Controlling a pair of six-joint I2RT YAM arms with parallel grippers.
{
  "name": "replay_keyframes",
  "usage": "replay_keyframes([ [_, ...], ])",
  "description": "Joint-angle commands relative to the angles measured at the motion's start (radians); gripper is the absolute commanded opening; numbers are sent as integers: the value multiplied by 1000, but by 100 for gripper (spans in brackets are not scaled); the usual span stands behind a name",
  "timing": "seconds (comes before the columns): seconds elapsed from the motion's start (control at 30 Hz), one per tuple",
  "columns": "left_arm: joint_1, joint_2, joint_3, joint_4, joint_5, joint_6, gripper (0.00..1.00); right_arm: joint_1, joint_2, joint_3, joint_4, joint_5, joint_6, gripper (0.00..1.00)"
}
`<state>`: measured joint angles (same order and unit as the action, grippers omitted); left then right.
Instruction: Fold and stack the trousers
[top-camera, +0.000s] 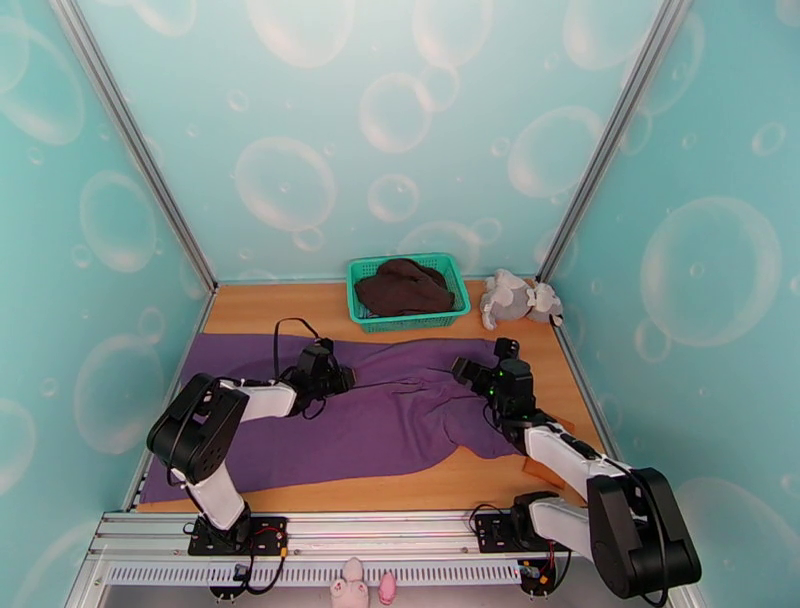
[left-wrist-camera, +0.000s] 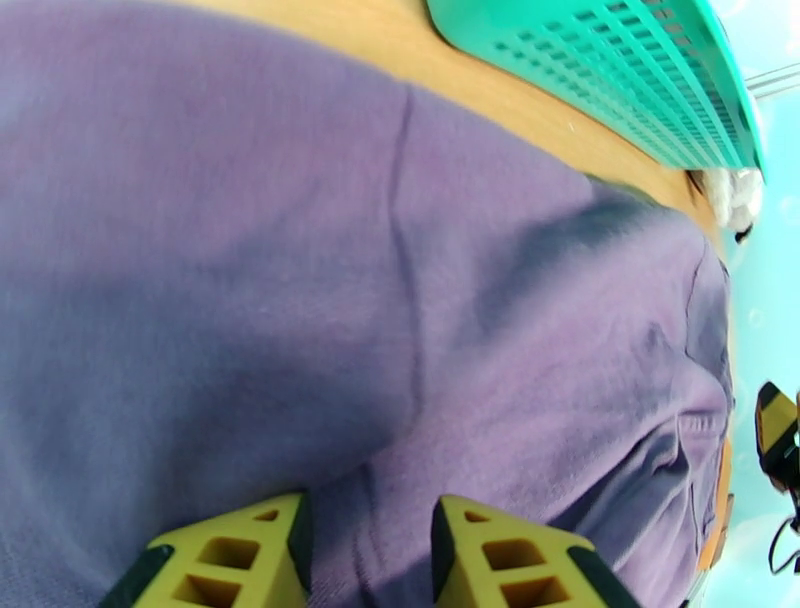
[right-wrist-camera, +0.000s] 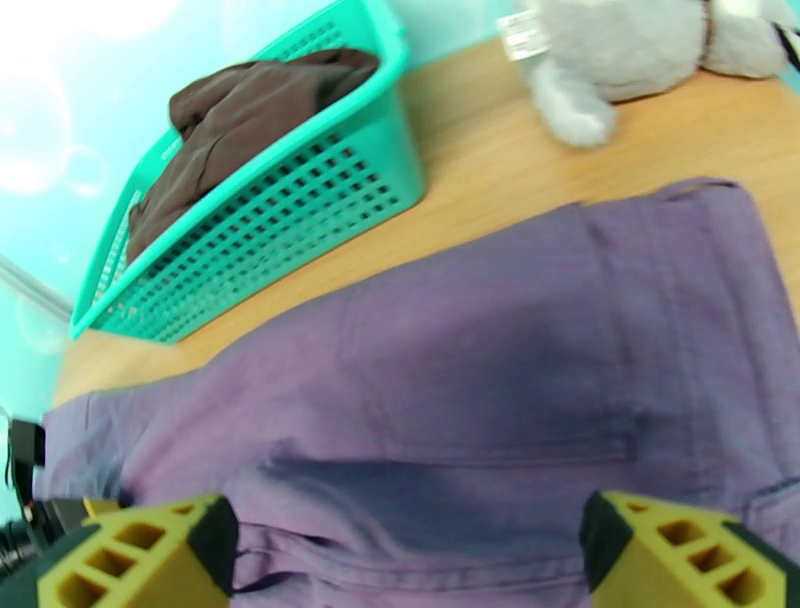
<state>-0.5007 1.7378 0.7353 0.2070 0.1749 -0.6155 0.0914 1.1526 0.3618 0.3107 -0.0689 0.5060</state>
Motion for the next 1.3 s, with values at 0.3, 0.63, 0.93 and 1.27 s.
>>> replay_keyframes([
  [0.3, 123, -188, 280, -450, -204, 160, 41, -137, -105, 37, -112, 86, 50, 93],
  [0.63, 537, 70, 493, -388, -326, 195, 45, -228, 179, 278, -282, -63, -26, 93],
  [0.93, 702, 446, 963, -676, -520, 292, 48, -202, -26, 73, -129, 13, -47, 94],
  [1.27, 814, 562, 1100, -702, -459, 342, 48, -218, 51, 121, -159, -34, -63, 95],
])
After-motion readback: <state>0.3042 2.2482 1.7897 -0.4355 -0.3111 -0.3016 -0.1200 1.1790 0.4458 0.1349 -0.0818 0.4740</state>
